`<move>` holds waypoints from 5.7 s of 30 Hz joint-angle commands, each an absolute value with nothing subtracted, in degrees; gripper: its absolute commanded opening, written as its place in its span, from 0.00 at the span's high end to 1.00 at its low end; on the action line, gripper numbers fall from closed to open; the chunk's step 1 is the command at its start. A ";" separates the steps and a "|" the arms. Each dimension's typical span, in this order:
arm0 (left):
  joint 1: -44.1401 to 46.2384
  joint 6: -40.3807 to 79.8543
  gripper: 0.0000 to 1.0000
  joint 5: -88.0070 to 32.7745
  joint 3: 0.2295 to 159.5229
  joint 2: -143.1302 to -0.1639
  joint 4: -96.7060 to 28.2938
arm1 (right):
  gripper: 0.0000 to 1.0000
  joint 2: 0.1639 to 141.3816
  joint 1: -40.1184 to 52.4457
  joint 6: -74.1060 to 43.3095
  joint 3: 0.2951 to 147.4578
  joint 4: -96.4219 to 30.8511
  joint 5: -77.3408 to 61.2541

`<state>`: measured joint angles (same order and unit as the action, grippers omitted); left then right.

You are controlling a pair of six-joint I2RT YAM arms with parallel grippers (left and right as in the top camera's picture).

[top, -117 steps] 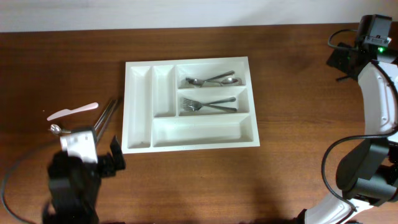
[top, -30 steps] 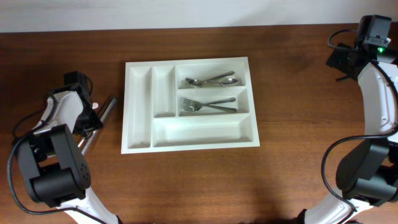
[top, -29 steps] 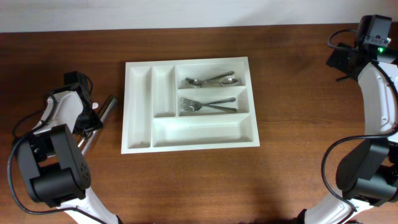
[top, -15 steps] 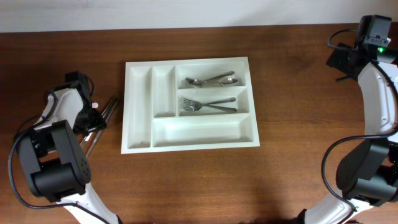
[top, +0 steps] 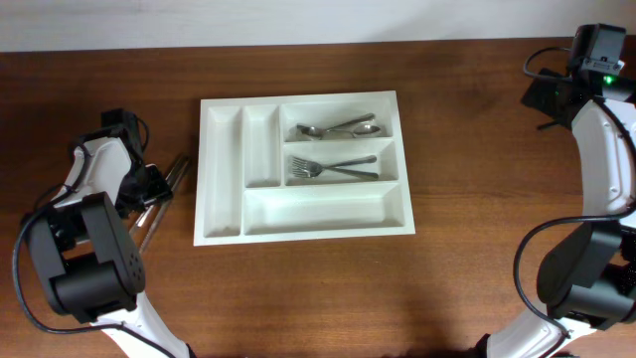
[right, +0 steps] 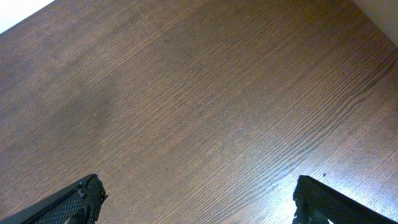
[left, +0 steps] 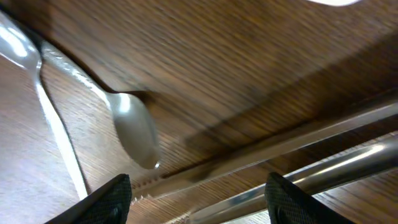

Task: Pack container
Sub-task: 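Move the left gripper to the long metal utensils left of the tray, then close the left gripper on the long metal utensils and lift them, then carry the utensils over the tray and lower them into the bottom compartment, then release the utensils and withdraw the left gripper to the left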

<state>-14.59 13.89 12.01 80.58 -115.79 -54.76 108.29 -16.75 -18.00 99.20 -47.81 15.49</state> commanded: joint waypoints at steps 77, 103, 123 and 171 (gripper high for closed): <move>13.06 -34.50 0.98 -8.14 111.04 -116.44 -75.66 | 0.01 108.09 -16.91 -18.02 99.55 -47.81 15.62; 26.85 -59.79 0.98 -8.16 92.05 -116.68 -69.47 | 0.01 108.09 -16.91 -18.02 99.55 -47.81 15.62; 26.96 -57.56 0.01 -7.35 92.92 -116.62 -59.96 | 0.01 108.09 -16.91 -18.02 99.55 -47.81 15.62; -15.18 26.35 0.01 12.05 96.64 -117.32 -73.06 | 0.01 108.09 -16.91 -18.02 99.55 -47.81 15.62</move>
